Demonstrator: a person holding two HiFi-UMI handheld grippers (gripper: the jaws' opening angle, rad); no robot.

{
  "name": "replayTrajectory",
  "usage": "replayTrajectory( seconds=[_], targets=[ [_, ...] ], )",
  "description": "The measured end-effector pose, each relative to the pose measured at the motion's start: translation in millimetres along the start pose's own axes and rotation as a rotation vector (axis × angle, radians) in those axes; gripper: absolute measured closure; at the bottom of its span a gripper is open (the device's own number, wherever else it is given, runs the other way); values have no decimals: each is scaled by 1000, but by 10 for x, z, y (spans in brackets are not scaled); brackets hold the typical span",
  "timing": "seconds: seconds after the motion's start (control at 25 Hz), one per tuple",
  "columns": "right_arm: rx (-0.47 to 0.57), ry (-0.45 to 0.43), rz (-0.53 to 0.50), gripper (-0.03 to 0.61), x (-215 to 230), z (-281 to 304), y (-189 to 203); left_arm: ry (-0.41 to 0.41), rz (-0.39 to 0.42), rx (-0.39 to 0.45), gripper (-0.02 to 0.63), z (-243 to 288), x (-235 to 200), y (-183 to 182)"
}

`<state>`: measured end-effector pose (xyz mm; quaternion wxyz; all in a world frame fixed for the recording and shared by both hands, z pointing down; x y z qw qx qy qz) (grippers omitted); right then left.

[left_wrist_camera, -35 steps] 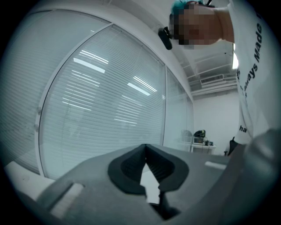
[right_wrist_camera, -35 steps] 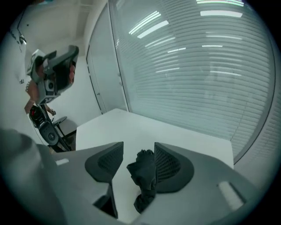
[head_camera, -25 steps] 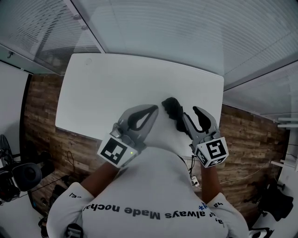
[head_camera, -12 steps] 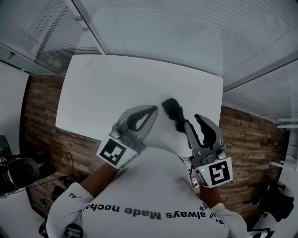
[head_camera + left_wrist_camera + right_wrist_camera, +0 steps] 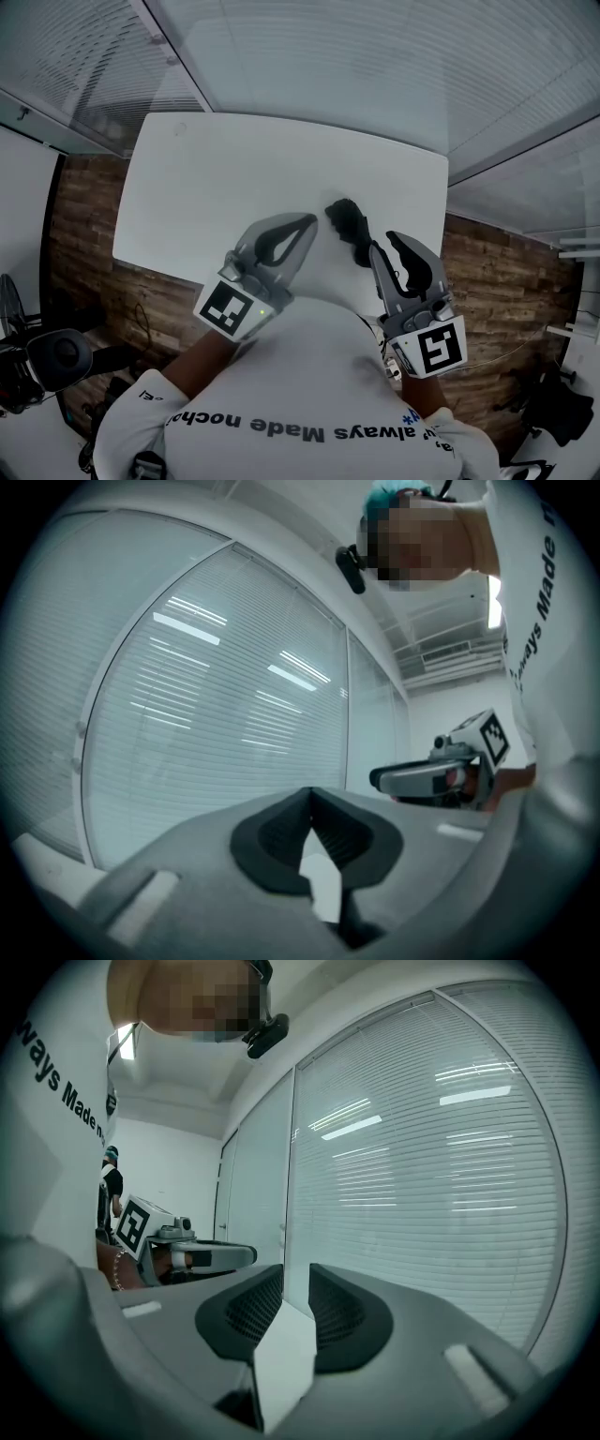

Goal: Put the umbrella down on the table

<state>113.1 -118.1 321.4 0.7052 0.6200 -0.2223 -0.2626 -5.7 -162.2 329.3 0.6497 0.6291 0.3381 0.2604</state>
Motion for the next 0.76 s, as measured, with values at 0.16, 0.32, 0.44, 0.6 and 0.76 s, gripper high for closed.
replayTrajectory(
  seconds=[0.16, 0.32, 0.44, 0.6, 0.76],
  targets=[
    [-4, 0, 2, 489, 0, 34, 19, -1, 0, -2, 611, -9, -28, 14],
    [-4, -2, -1, 489, -1, 56, 21, -2, 1, 1, 611, -5, -38, 25],
    [-3, -2, 0, 491, 13, 67, 16, -5, -2, 1, 611, 0, -49, 24],
    [-4, -1, 3, 491, 42, 62, 9, -8, -5, -5, 611, 11, -55, 20],
    [-7, 3, 7, 491, 75, 101, 21, -9, -6, -3, 611, 28, -102, 26]
  ],
)
Point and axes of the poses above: the fingertips, and each gripper's own axes: z forward along the fingers, x to its right, y out of its underside, the point moved 3 cm from there along -z, backward along the fingers, and after that the axes turned 7 degrees about -y, right-handed, at the moved point
